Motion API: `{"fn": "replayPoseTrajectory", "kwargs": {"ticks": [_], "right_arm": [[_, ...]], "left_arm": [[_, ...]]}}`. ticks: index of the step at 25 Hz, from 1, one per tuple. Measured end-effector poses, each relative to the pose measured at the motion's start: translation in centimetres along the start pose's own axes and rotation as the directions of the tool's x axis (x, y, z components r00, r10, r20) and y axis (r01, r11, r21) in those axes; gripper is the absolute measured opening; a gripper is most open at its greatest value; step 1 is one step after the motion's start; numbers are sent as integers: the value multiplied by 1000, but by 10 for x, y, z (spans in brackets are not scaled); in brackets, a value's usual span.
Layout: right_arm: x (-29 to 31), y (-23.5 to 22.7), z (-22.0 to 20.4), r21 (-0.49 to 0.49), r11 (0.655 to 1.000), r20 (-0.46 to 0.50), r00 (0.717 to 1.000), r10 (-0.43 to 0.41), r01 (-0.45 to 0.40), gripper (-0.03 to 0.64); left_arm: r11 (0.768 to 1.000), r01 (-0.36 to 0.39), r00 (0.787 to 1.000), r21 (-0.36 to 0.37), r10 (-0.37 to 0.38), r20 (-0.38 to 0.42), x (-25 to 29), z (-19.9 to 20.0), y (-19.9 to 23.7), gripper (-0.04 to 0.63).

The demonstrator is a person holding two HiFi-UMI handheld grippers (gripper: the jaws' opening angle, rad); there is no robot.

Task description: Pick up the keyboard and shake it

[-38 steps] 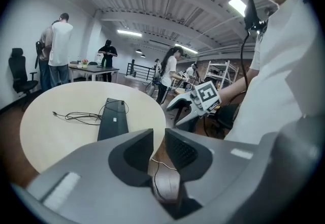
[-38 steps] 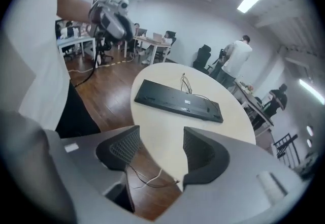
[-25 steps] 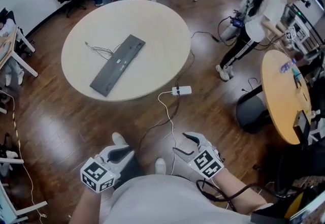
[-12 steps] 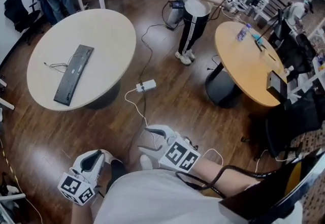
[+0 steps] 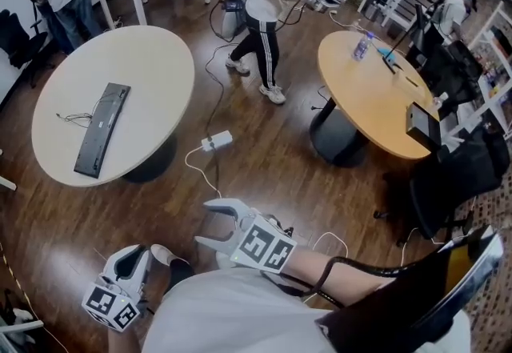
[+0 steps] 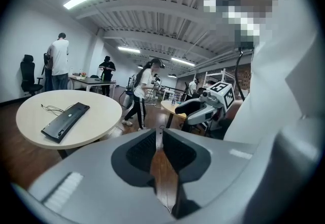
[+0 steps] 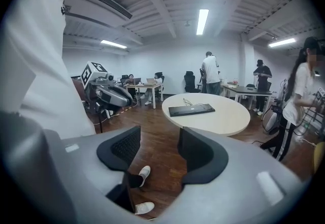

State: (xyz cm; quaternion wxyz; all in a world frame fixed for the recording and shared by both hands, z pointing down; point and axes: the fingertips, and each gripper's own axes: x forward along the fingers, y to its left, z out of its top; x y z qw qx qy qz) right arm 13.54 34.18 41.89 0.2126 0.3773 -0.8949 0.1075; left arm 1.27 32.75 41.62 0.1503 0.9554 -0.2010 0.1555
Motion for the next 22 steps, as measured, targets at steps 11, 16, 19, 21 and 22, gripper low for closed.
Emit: {"fn": "replayPoseTrajectory", "kwargs": {"ticks": [11,16,19,21,22], "right_arm": [[12,6,10,-19,999,6,1000,26,-26,258],[18,9,11,-17,999,0,999,32,-32,258],[22,9,12,-19,999,-5,999,34,-34,256],[26,9,13,-19,999,-7,999,36,-36,256],[27,9,14,-18,999,-8,999,37,-37,256]], "left_arm": [[1000,-26,1000,-9,26,-7,-12,-3,9,43],[999,-30,1000,-14,29,-5,-16,-5,14,43],[999,-32,999,-15,32,-7,-18,-6,18,43],[999,-33,999,-15,33,-10,-19,-6,21,43],[999,-33,999,-16,33,-12,-19,-6,23,43]]}}
